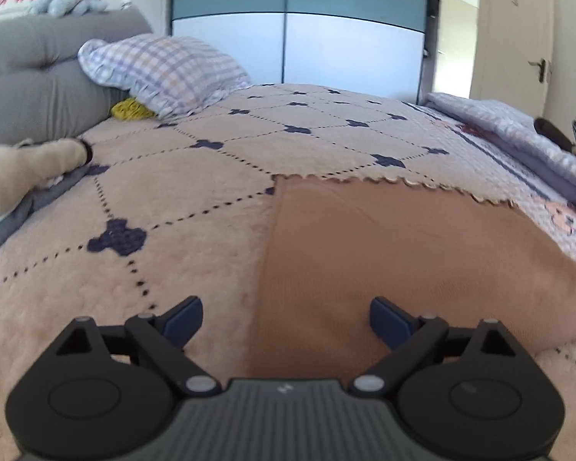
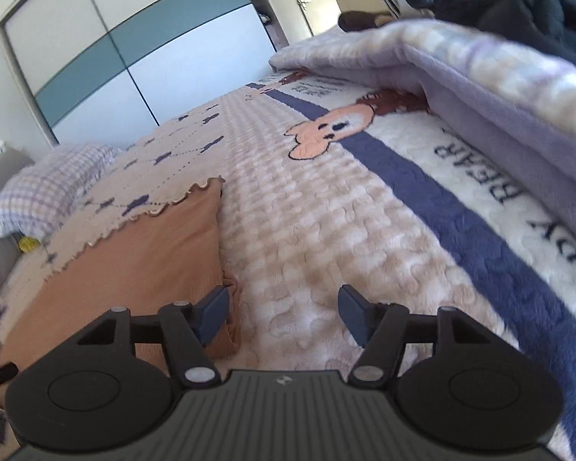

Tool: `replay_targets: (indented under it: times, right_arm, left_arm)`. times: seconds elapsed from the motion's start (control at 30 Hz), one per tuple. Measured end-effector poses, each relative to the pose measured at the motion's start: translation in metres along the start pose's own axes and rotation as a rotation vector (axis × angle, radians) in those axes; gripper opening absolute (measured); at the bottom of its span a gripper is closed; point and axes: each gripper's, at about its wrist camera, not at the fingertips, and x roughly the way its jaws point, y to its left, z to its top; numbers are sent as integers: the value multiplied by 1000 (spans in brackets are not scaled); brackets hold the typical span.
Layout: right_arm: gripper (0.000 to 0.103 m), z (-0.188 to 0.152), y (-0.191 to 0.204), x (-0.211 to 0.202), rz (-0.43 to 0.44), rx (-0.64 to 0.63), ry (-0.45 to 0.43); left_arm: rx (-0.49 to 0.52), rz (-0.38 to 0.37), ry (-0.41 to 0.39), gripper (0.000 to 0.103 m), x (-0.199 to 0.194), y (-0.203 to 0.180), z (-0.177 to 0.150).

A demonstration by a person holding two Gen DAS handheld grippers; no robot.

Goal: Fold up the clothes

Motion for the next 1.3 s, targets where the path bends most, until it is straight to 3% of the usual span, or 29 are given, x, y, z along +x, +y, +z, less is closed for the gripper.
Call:
replay_targets:
  times: [0.23, 0.27, 0.37, 0.63, 0.8, 0.97, 1.07, 1.23, 1.3]
  right_arm:
    - [66, 2, -17, -2, 315, 291, 121]
    - [66, 2, -16, -1, 329, 309, 144]
    - [66, -2, -9, 3, 329, 328, 206]
    - [67, -10, 13, 12, 332, 324, 226]
    - [65, -14, 20, 26, 318, 324, 209]
    - [63, -13, 21, 35, 314, 323, 180]
    - [59, -13, 23, 39, 303, 312, 161]
    - [32, -12, 18, 46, 280, 326, 146]
    - [28, -12, 15, 48, 283, 345, 145]
  left_arm:
    - [-239, -95, 67, 94, -19, 54, -3]
    - [-261, -108, 76, 94, -21, 57, -4]
    - [-331, -152, 123, 92, -16, 58, -6]
    - [-389, -249, 202, 93, 7, 38, -7]
    - [-371, -238, 210, 103, 28, 24, 0]
    - [-312, -188, 196, 102, 38, 6, 6]
    - [-284, -162, 181, 86, 42, -1, 9]
    - [-280, -130, 169, 55, 41, 2, 12]
    - [-298, -147, 178, 41, 39, 5, 16]
